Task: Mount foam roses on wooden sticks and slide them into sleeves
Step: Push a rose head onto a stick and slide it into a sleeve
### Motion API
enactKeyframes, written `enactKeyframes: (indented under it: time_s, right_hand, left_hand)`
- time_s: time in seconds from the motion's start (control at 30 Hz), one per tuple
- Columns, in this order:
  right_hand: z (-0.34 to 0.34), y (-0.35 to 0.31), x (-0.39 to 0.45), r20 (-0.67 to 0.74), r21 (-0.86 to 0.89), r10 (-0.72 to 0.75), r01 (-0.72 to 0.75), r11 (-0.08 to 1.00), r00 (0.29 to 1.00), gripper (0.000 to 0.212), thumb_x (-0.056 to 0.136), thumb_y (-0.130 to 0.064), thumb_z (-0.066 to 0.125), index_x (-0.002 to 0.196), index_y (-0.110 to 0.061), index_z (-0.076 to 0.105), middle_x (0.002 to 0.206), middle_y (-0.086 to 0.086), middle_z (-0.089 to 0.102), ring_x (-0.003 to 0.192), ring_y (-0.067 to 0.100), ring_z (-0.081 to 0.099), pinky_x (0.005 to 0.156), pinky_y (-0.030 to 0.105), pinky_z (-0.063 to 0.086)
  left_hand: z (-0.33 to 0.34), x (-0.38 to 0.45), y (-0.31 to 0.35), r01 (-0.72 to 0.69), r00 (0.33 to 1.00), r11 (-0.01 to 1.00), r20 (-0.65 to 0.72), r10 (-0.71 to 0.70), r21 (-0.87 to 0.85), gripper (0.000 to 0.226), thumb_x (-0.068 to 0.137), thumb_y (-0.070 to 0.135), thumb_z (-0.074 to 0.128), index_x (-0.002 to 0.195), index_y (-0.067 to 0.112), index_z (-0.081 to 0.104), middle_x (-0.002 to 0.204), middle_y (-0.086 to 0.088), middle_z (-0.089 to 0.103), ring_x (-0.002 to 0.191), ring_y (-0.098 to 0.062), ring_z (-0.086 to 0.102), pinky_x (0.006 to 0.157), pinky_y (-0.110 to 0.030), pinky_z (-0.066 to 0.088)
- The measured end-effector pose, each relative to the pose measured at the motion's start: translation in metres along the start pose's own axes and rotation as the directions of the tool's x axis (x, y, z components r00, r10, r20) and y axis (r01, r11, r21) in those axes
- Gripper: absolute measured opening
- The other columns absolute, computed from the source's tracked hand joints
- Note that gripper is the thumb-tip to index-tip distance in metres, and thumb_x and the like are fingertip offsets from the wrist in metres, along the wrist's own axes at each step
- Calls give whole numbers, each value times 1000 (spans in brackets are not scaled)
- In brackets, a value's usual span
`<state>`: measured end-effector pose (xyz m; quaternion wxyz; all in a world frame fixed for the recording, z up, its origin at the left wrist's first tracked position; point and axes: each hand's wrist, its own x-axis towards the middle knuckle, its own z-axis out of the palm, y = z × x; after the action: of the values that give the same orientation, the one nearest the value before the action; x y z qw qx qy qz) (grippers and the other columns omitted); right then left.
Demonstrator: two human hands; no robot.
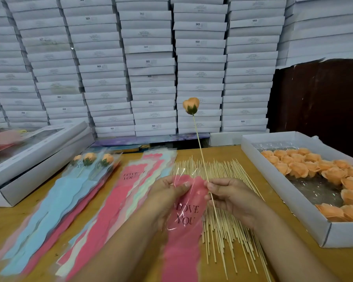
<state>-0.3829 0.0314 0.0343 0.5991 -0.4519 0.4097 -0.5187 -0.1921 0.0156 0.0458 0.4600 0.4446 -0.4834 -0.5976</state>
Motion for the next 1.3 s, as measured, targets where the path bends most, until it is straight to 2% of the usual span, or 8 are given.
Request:
enactKeyframes:
  time_s: [0.1, 0.23, 0.4, 0.57, 0.73, 0.93, 1.1, 1.3]
  right_hand:
    - [1, 1, -1, -6, -4, 9, -9, 1000, 1000, 10, 81, -7, 72, 89, -7, 79, 93, 14, 77, 79, 20, 75, 63, 23, 58]
    - [-1, 0, 0, -59, 43, 6, -3, 999, 998, 19, 84, -6, 71, 102, -5, 73, 96, 13, 77, 83, 20, 75, 65, 25, 59]
    - [-7, -12, 4, -214, 48, -43, 54, 997, 976, 22, 85, -7, 71, 107, -6, 70, 92, 8, 75, 78, 16, 73, 67, 26, 59]
    - [1, -53, 12, -307, 31, -214, 235, 972, 927, 11, 89, -5, 69, 101, -8, 69, 91, 7, 71, 73, 13, 73, 66, 25, 60]
    - [17, -91, 22, -304, 16, -335, 356, 934, 892, 16, 90, -5, 69, 106, -4, 68, 81, 4, 70, 68, 10, 71, 67, 25, 60]
    - [22, -76, 30, -297, -137, -332, 304, 943, 895, 16, 91, -8, 69, 107, -4, 69, 88, 8, 69, 72, 14, 69, 67, 25, 60]
    - [19, -50, 29, -288, -47, -223, 219, 975, 931, 5, 90, -6, 70, 93, -10, 71, 87, 7, 69, 69, 13, 71, 64, 25, 59]
    - [20, -31, 28, -248, -100, -156, 135, 986, 956, 14, 87, -14, 74, 101, -13, 72, 82, 1, 77, 78, 11, 74, 64, 21, 57]
  left_hand:
    - [1, 0, 0, 14, 1000, 997, 13, -14, -70, 40, 77, -1, 78, 116, -3, 67, 96, -24, 75, 71, -28, 73, 59, -34, 59]
    - [3, -3, 1, 37, 999, 995, 29, -35, -95, 59, 62, 0, 84, 118, -2, 66, 99, -25, 74, 75, -33, 73, 65, -41, 62]
    - [3, -5, -5, 86, 996, 985, 33, -82, -150, 63, 60, -4, 84, 120, 0, 63, 98, -27, 74, 68, -33, 73, 57, -40, 61]
    - [2, -5, -5, 97, 995, 982, 51, -90, -164, 69, 58, -3, 86, 122, 1, 61, 103, -28, 73, 76, -37, 73, 67, -47, 63]
    - [1, -6, -10, 128, 991, 974, 71, -117, -186, 61, 63, -4, 86, 120, -2, 63, 104, -31, 72, 87, -45, 71, 80, -59, 59]
    - [-2, -6, -16, 134, 988, 958, 108, -109, -254, 61, 59, -4, 89, 115, -1, 66, 104, -33, 71, 81, -44, 73, 70, -53, 61]
    - [-2, -3, -22, 110, 992, 958, 96, -87, -264, 48, 60, -1, 88, 105, 1, 72, 101, -31, 72, 77, -40, 72, 73, -55, 60]
    - [2, -5, -21, 62, 995, 970, 86, -43, -234, 46, 69, 1, 84, 113, 0, 69, 96, -24, 75, 70, -33, 72, 63, -41, 61]
